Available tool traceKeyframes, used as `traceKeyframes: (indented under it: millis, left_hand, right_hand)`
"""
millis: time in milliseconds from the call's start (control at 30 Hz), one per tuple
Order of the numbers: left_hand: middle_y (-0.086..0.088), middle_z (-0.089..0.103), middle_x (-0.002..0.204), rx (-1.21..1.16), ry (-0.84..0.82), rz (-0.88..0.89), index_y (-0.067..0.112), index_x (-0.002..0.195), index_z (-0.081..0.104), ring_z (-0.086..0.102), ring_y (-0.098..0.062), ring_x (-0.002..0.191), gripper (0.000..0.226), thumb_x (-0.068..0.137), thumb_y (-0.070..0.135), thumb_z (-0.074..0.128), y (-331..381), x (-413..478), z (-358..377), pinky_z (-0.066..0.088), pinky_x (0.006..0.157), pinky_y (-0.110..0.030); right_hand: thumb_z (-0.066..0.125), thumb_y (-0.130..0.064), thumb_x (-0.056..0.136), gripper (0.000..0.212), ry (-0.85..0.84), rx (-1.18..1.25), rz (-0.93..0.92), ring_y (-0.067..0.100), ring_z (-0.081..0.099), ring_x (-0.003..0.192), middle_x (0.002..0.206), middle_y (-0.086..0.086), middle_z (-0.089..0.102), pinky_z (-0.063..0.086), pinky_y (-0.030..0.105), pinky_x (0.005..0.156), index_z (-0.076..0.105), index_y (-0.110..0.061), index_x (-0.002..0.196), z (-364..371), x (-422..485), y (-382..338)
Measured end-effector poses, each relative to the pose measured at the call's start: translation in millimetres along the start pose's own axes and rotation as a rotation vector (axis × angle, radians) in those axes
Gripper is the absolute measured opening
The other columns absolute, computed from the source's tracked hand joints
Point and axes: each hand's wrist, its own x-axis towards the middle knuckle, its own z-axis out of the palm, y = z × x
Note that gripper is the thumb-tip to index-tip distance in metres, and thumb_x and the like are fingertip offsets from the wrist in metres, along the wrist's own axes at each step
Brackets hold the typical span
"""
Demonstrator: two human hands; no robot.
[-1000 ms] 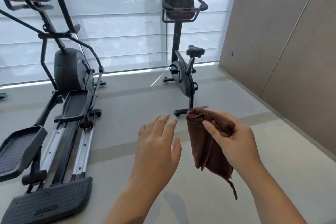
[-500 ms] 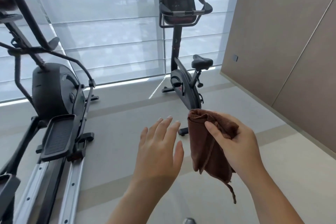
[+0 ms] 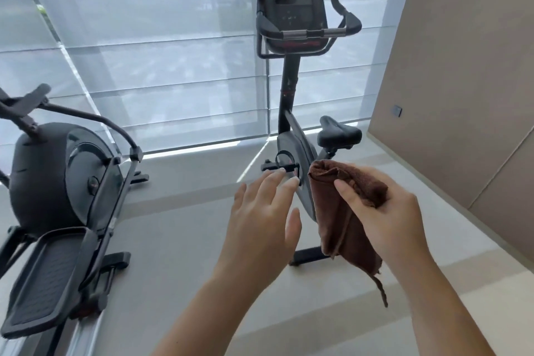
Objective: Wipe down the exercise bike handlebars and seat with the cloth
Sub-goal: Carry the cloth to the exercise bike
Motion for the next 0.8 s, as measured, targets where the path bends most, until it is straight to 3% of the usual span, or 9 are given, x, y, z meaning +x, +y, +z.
traceKeyframes:
  millis: [267, 567, 800]
  left_hand:
    - [-0.012, 0.060, 0.120, -0.006, 0.040, -0.050, 0.007, 0.116, 0.059, 0.052, -0.031, 0.115, 0.039, 0.078, 0.008, 0.069, -113, 115, 61, 0.042, 0.093, -0.057]
    - [-0.014, 0.059, 0.122, -0.081, 0.064, -0.045, 0.005, 0.117, 0.058, 0.052, -0.034, 0.115, 0.040, 0.078, 0.006, 0.068, -274, 276, 118, 0.041, 0.093, -0.058]
    - [-0.012, 0.058, 0.123, -0.085, 0.037, -0.058, 0.007, 0.117, 0.059, 0.050, -0.033, 0.118, 0.041, 0.078, 0.007, 0.069, -354, 372, 160, 0.040, 0.095, -0.057]
  right_hand:
    - [0.062, -0.037, 0.075, 0.024, -0.028, 0.006, -0.005, -0.017, 0.056, 0.090, 0.089, -0.041, 0.062, 0.037, -0.004, 0.075, 0.060, -0.045, 0.097, 84, 129, 79]
    - [0.062, -0.038, 0.074, 0.020, 0.014, -0.018, 0.001, -0.018, 0.057, 0.085, 0.083, -0.041, 0.062, 0.037, -0.004, 0.072, 0.058, -0.050, 0.088, 212, 309, 141]
    - [0.061, -0.046, 0.072, 0.020, 0.037, -0.010, 0.006, -0.012, 0.060, 0.087, 0.090, -0.034, 0.065, 0.039, -0.002, 0.072, 0.060, -0.049, 0.091, 268, 415, 191]
